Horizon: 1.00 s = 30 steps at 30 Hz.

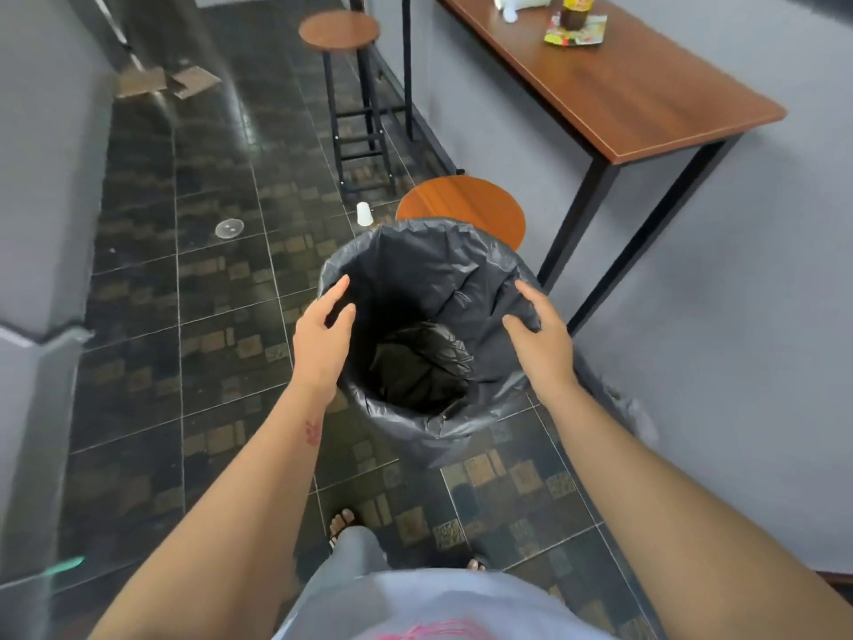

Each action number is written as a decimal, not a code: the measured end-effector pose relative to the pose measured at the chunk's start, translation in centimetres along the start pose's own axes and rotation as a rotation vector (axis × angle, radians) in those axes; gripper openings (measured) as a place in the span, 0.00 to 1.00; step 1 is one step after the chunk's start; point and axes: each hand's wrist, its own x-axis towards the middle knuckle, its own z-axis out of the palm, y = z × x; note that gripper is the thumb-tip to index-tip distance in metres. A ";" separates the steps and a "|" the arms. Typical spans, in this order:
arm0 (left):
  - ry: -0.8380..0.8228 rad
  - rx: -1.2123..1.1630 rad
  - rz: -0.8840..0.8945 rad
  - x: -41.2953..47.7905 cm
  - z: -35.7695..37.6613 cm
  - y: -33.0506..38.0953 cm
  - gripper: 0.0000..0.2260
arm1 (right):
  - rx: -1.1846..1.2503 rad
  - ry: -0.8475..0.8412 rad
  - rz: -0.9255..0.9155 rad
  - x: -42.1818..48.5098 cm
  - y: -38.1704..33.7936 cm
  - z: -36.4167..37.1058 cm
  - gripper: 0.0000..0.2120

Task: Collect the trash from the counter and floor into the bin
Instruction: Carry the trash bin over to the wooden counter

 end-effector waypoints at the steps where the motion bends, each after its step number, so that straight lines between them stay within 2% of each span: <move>1: 0.016 -0.009 -0.007 0.9 -1.7 -0.1 0.19 | 0.000 -0.019 -0.011 0.3 -0.8 1.8 0.24; 7: 0.072 -0.084 -0.018 8.0 -10.7 0.0 0.22 | 0.016 -0.103 -0.090 2.9 -5.6 12.5 0.24; 14: 0.075 -0.099 0.011 16.8 -16.6 1.9 0.24 | 0.036 -0.081 -0.129 7.4 -10.8 21.1 0.24; 21: 0.062 -0.109 0.053 27.2 -16.2 4.5 0.24 | 0.075 -0.023 -0.125 15.4 -15.3 25.2 0.24; 30: -0.042 -0.087 0.107 43.5 -10.6 9.2 0.24 | 0.112 0.123 -0.096 29.5 -19.1 27.3 0.24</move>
